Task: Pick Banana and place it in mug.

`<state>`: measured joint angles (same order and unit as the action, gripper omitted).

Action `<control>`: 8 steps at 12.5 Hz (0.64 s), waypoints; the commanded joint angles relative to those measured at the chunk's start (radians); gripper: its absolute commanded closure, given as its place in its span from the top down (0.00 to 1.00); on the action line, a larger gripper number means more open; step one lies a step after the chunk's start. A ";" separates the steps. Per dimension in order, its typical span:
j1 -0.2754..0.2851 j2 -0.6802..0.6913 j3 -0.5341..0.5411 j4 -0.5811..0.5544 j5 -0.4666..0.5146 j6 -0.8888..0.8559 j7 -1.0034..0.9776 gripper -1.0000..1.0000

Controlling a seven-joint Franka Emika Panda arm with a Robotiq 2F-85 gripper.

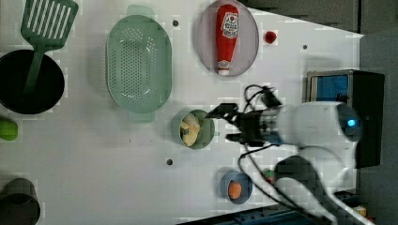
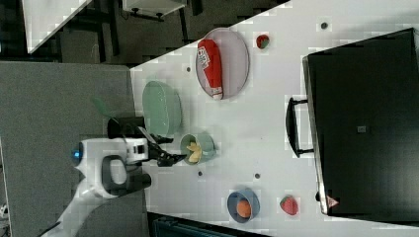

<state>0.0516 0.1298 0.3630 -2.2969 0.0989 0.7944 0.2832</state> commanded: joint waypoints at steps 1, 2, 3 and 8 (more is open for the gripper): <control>-0.021 -0.174 -0.061 0.130 0.000 -0.204 -0.034 1.00; -0.026 -0.210 -0.097 0.182 -0.001 -0.289 -0.078 1.00; -0.033 -0.238 -0.142 0.237 -0.003 -0.377 -0.125 1.00; -0.048 -0.307 -0.351 0.462 -0.139 -0.728 -0.332 1.00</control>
<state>0.0119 -0.2192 0.0223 -1.7979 0.0051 0.1093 0.0583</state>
